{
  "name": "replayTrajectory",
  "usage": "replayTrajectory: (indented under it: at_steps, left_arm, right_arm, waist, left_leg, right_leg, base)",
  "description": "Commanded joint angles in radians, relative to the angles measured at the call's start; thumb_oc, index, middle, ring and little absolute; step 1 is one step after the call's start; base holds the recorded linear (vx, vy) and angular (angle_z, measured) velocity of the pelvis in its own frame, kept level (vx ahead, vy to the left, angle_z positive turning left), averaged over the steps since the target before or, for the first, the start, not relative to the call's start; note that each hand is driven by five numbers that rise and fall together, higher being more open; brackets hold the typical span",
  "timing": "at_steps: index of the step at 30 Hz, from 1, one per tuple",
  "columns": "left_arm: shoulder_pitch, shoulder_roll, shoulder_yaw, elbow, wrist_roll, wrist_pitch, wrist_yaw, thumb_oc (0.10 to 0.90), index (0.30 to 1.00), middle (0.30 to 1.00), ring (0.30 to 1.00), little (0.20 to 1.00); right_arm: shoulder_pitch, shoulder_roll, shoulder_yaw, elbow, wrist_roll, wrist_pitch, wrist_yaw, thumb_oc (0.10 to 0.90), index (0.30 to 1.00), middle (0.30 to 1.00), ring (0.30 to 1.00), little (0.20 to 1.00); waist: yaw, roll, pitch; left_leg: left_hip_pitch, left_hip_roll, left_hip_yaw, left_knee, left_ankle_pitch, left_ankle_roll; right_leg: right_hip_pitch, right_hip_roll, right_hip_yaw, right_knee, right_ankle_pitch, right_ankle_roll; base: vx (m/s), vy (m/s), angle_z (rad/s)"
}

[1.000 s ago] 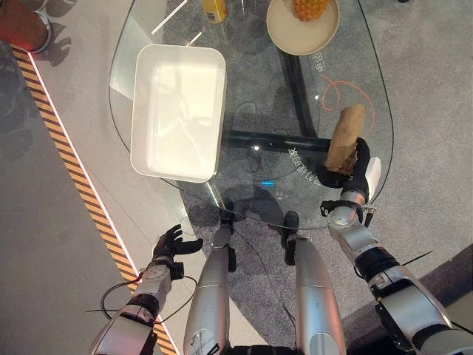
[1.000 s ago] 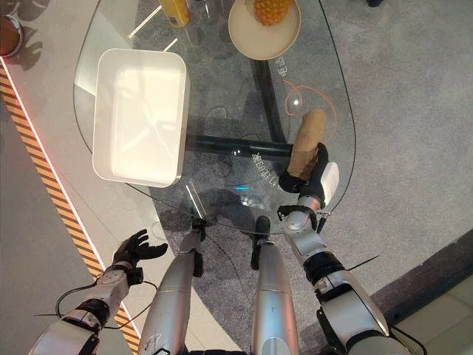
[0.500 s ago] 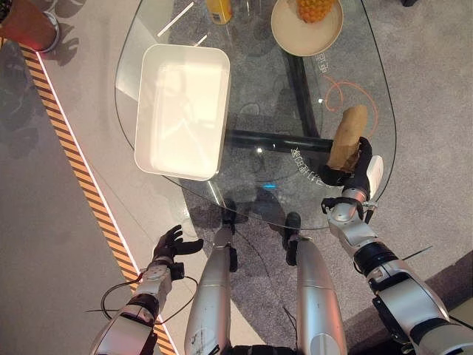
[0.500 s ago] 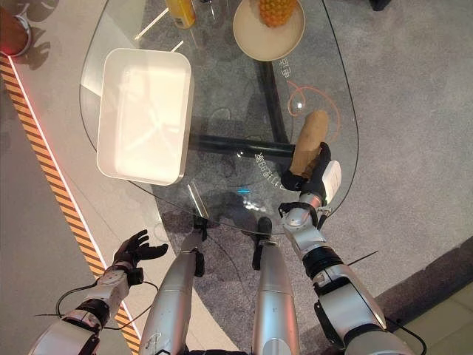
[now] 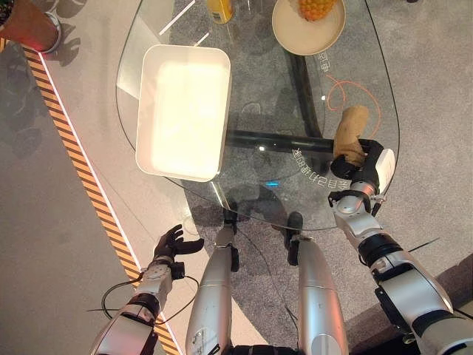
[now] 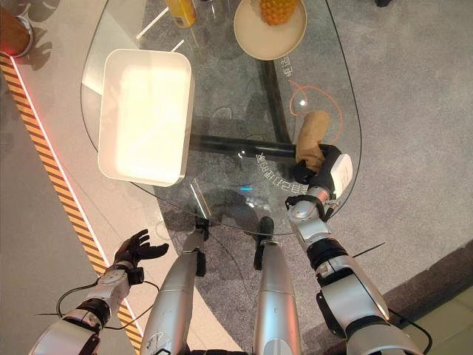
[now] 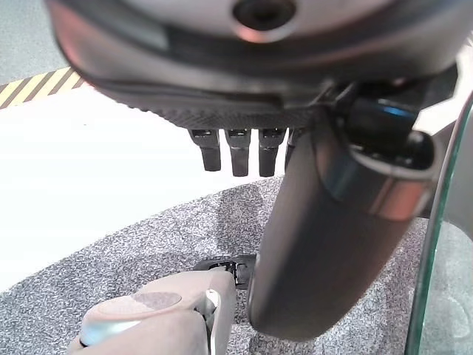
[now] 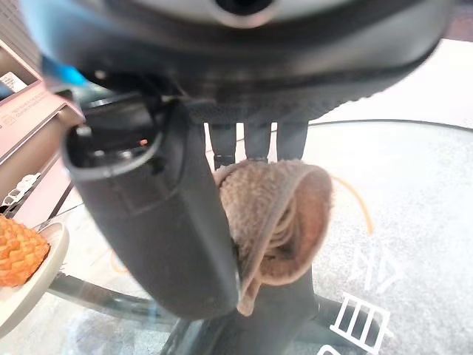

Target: Wipe the table with a cloth and put it in the basket.

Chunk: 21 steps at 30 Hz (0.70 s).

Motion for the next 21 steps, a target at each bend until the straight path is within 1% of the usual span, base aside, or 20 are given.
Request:
replayTrajectory:
  at_steps: [1, 8, 11, 15, 21]
  left_arm:
    - [0.015, -0.017, -0.018, 0.034, -0.047, -0.004, 0.026, 0.800, 0.900, 0.900, 0.900, 0.900]
    - [0.014, -0.019, -0.023, 0.031, -0.052, -0.004, 0.031, 0.800, 0.900, 0.900, 0.900, 0.900]
    - [0.014, -0.016, -0.021, 0.025, -0.049, 0.001, 0.030, 0.800, 0.900, 0.900, 0.900, 0.900]
    - [0.007, -0.017, -0.024, 0.021, -0.048, 0.006, 0.036, 0.800, 0.900, 0.900, 0.900, 0.900]
    - [0.008, -0.021, -0.023, 0.011, -0.042, 0.001, 0.029, 0.800, 0.900, 0.900, 0.900, 0.900]
  right_arm:
    - [-0.040, -0.026, 0.020, -0.015, -0.038, -0.032, -0.017, 0.100, 0.300, 0.300, 0.300, 0.200]
    - [-0.043, -0.029, 0.027, -0.023, -0.049, -0.034, -0.015, 0.100, 0.300, 0.300, 0.300, 0.200]
    - [-0.051, -0.036, 0.044, -0.043, -0.092, -0.039, 0.009, 0.100, 0.300, 0.300, 0.300, 0.200]
    - [-0.073, -0.034, 0.085, -0.078, -0.134, -0.019, 0.050, 0.100, 0.300, 0.300, 0.300, 0.200]
    - [-0.084, -0.024, 0.155, -0.182, -0.195, 0.029, 0.093, 0.100, 0.300, 0.300, 0.300, 0.200]
  waist:
    - [0.007, 0.006, -0.016]
    - [0.007, 0.005, -0.016]
    - [0.008, 0.006, -0.016]
    - [0.011, 0.005, -0.016]
    - [0.014, 0.002, -0.016]
  left_leg:
    - [-0.004, -0.081, 0.039, 0.148, -0.154, 0.049]
    - [-0.006, -0.082, 0.039, 0.144, -0.152, 0.050]
    - [-0.003, -0.086, 0.036, 0.140, -0.151, 0.051]
    - [-0.005, -0.086, 0.037, 0.141, -0.150, 0.050]
    - [-0.005, -0.088, 0.037, 0.135, -0.146, 0.046]
  right_leg:
    - [0.028, 0.027, -0.003, -0.213, 0.143, 0.028]
    - [0.025, 0.030, -0.002, -0.215, 0.145, 0.029]
    - [0.026, 0.032, -0.002, -0.216, 0.145, 0.030]
    - [0.025, 0.029, -0.006, -0.218, 0.146, 0.031]
    - [0.026, 0.027, -0.009, -0.223, 0.145, 0.031]
  base:
    - [0.00, 0.000, 0.00]
    - [0.00, 0.000, 0.00]
    - [0.00, 0.000, 0.00]
    - [0.00, 0.000, 0.00]
    - [0.00, 0.000, 0.00]
